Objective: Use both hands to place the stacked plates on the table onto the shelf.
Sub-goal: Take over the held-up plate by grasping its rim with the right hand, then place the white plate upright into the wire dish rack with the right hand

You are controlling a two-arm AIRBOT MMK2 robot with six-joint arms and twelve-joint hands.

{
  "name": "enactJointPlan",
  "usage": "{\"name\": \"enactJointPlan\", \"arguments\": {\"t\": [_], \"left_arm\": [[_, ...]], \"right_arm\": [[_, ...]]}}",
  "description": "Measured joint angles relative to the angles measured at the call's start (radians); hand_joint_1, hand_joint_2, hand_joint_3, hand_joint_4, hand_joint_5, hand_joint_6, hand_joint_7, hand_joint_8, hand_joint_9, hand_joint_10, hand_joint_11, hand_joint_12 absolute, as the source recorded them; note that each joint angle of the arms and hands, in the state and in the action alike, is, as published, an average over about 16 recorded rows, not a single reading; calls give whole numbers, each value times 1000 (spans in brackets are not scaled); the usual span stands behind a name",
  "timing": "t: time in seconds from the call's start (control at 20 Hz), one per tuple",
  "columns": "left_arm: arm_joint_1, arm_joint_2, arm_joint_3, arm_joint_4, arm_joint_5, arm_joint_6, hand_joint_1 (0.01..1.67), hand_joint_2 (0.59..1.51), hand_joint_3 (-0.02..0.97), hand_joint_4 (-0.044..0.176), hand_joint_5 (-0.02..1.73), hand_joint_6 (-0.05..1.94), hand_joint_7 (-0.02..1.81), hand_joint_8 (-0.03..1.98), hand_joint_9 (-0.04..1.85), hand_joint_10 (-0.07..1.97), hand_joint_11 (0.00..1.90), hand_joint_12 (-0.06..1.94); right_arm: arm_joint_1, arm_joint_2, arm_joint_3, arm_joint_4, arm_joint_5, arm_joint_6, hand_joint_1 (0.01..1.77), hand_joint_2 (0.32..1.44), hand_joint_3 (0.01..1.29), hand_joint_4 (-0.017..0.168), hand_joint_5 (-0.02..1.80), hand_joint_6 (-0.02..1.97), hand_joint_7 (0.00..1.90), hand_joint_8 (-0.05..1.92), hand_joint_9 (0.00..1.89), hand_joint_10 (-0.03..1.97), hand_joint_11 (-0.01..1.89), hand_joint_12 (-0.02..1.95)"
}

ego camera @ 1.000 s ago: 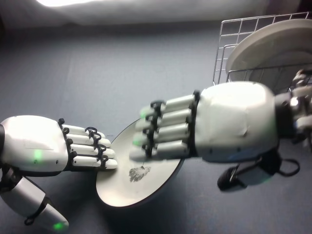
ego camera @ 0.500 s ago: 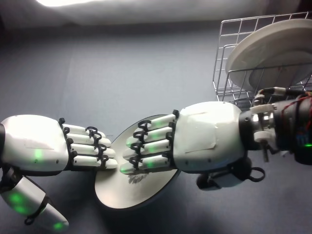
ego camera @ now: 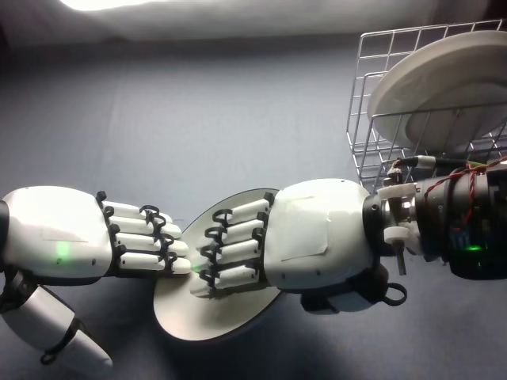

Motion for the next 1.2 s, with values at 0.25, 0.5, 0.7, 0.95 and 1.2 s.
{"name": "enactJointPlan", "arguments": {"t": [0.25,0.5,0.7,0.95,1.2], "left_arm": [[0,-1,2,-1,-1,0,14,1052,21,-2,30,-8,-12,-23,-14,-30,19,12],[0,-1,4,-1,-2,0,14,1051,21,-2,39,-8,-12,-23,-14,-29,20,11],[0,-1,4,-1,-2,0,14,1053,22,-1,40,-6,-12,-23,-14,-29,21,12],[-2,-2,5,1,-3,-1,15,1056,21,-1,37,-3,-12,-23,-13,-29,22,12],[-21,1,3,15,-3,-2,15,1054,20,1,29,4,-10,-19,-7,-23,22,12]], "right_arm": [[-7,-12,2,4,-12,1,1267,1139,15,3,187,25,168,10,153,60,22,757],[-12,-15,3,10,-6,1,1333,1133,15,1,318,38,324,21,277,234,102,1177],[-14,-15,3,16,6,0,1389,1105,14,-1,435,227,468,173,426,468,296,1411],[-11,-14,1,22,23,0,1435,1064,13,-2,555,518,610,401,582,746,556,1565],[4,-5,-11,21,36,-1,1449,1022,12,-2,641,833,720,681,727,1015,805,1522]]}}
